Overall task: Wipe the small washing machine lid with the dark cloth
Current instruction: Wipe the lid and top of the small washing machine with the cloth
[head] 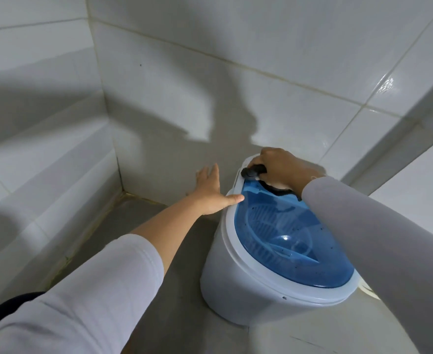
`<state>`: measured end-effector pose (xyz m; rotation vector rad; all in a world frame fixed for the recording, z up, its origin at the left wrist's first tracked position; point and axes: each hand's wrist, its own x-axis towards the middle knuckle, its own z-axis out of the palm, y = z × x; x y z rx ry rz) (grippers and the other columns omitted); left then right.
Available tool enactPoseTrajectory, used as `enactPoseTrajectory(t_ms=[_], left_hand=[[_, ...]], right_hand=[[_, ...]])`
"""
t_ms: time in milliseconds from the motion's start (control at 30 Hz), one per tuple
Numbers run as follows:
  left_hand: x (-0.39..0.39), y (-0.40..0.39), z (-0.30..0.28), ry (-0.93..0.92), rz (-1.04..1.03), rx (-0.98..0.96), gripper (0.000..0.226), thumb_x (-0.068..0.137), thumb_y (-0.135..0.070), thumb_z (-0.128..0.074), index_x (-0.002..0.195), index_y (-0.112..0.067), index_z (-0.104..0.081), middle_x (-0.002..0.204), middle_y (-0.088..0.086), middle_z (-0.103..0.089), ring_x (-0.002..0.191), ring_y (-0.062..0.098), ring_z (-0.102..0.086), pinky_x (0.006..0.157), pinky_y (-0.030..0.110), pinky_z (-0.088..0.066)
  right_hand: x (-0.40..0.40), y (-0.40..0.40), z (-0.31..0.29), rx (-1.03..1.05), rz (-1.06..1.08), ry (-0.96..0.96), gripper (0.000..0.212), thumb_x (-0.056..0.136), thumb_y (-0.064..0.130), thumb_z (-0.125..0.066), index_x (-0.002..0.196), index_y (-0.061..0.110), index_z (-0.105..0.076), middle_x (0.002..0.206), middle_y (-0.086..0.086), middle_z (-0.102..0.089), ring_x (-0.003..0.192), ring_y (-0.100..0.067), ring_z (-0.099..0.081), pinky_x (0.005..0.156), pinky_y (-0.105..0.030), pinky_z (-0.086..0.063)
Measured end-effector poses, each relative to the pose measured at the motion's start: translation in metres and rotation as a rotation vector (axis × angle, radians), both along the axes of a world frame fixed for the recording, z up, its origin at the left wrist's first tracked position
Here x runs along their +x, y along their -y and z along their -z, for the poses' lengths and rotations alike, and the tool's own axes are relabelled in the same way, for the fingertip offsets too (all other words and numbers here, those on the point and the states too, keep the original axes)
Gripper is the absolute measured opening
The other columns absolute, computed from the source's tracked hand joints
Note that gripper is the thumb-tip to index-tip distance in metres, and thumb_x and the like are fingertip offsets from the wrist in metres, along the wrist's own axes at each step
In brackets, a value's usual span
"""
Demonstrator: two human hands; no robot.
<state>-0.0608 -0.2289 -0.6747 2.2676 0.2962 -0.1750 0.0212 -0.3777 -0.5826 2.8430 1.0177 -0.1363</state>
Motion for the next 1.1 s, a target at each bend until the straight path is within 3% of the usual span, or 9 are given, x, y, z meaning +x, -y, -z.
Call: enactPoseTrajectory(t_ms=[133, 400, 700, 1100], left_hand=[[0.003, -0.002, -0.002, -0.028, 0.020, -0.005, 0.118, 0.074, -0.061, -0.067, 0.152, -0.022, 0.013, 0.161, 0.003, 0.016, 0.148, 0.020, 0.018, 0.118, 0.055, -0.012], [0.002, 0.000, -0.007, -0.053, 0.054, -0.025, 0.113, 0.078, -0.054, -0.067, 0.151, -0.023, 0.013, 0.161, 0.005, 0.016, 0.147, 0.022, 0.019, 0.121, 0.049, -0.006], [0.000, -0.001, -0.010, -0.066, 0.067, -0.020, 0.113, 0.079, -0.055, -0.066, 0.151, -0.024, 0.015, 0.160, 0.004, 0.019, 0.147, 0.022, 0.022, 0.120, 0.049, -0.004], [0.001, -0.001, -0.010, -0.066, 0.066, -0.014, 0.113, 0.079, -0.054, -0.067, 0.151, -0.025, 0.015, 0.160, 0.004, 0.018, 0.147, 0.022, 0.022, 0.120, 0.049, -0.004]], right_hand=[[0.002, 0.000, 0.009, 0.065, 0.009, -0.049, 0.033, 0.089, 0.012, -0.052, 0.117, 0.023, -0.067, 0.094, 0.001, -0.042, 0.104, -0.027, -0.054, 0.086, -0.033, -0.043], [0.012, -0.011, 0.012, 0.023, 0.020, -0.015, 0.031, 0.088, 0.014, -0.050, 0.116, 0.019, -0.064, 0.110, -0.007, -0.059, 0.103, -0.029, -0.056, 0.082, -0.036, -0.046], [0.027, -0.019, 0.013, 0.071, 0.133, 0.086, 0.028, 0.084, 0.011, -0.053, 0.108, 0.013, -0.067, 0.107, -0.011, -0.062, 0.096, -0.031, -0.060, 0.071, -0.032, -0.045], [0.039, -0.032, 0.010, 0.059, 0.324, 0.117, 0.025, 0.088, 0.010, -0.050, 0.107, 0.004, -0.065, 0.106, -0.015, -0.065, 0.096, -0.034, -0.062, 0.068, -0.032, -0.043]])
